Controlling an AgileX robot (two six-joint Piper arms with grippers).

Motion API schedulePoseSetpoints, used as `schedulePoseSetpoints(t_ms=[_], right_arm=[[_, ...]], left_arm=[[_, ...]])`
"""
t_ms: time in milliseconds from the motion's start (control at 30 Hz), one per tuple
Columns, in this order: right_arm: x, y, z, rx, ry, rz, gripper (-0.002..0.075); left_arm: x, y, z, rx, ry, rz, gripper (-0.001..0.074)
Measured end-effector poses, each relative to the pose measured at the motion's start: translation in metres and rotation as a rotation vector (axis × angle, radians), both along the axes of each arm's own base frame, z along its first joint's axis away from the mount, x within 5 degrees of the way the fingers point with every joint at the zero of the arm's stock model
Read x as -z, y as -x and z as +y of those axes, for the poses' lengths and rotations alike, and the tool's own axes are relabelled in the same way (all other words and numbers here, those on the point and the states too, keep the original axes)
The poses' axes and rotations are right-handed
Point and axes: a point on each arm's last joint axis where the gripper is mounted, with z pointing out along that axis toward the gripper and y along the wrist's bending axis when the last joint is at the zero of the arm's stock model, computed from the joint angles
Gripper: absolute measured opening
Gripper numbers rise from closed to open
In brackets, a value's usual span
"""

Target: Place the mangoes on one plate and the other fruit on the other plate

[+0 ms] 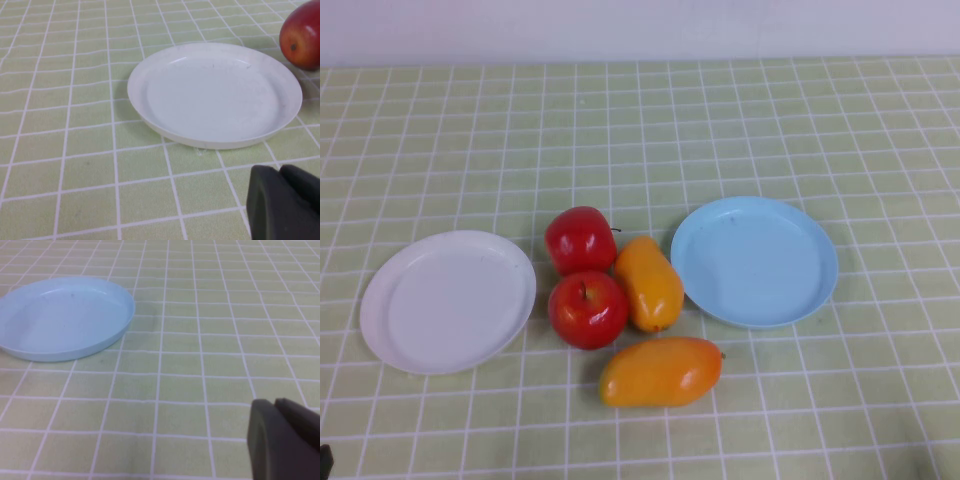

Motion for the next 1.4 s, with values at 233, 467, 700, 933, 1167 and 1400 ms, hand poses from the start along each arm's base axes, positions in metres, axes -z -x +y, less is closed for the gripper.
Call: schedulePoseSetpoints(t_ms=[233, 467, 700, 933, 1167, 1400], right_arm=[[0.000, 0.000, 0.000, 0.000, 0.000, 0.000, -0.0016], [0.000, 0.000, 0.000, 0.000, 0.000, 0.000, -0.0016], [0.000, 0.000, 0.000, 0.000, 0.000, 0.000, -0.0016], [0.000, 0.000, 0.000, 0.000, 0.000, 0.000, -0.0016], [0.000, 0.000, 0.000, 0.000, 0.000, 0.000, -0.0016], [0.000, 0.000, 0.000, 0.000, 0.000, 0.000, -0.0017]], left_arm=[[0.000, 0.000, 0.000, 0.000, 0.000, 0.000, 0.0004], [0.000, 0.000, 0.000, 0.000, 0.000, 0.000, 0.0004], [0.000, 0.000, 0.000, 0.000, 0.000, 0.000, 0.0004], [0.000, 0.000, 0.000, 0.000, 0.004, 0.001, 0.0004], [-0.010, -0.002, -0.003, -0.018, 0.229, -0.074, 0.0004], [-0.020, -0.003, -0.006, -0.057, 0.622, -0.109, 0.0004]])
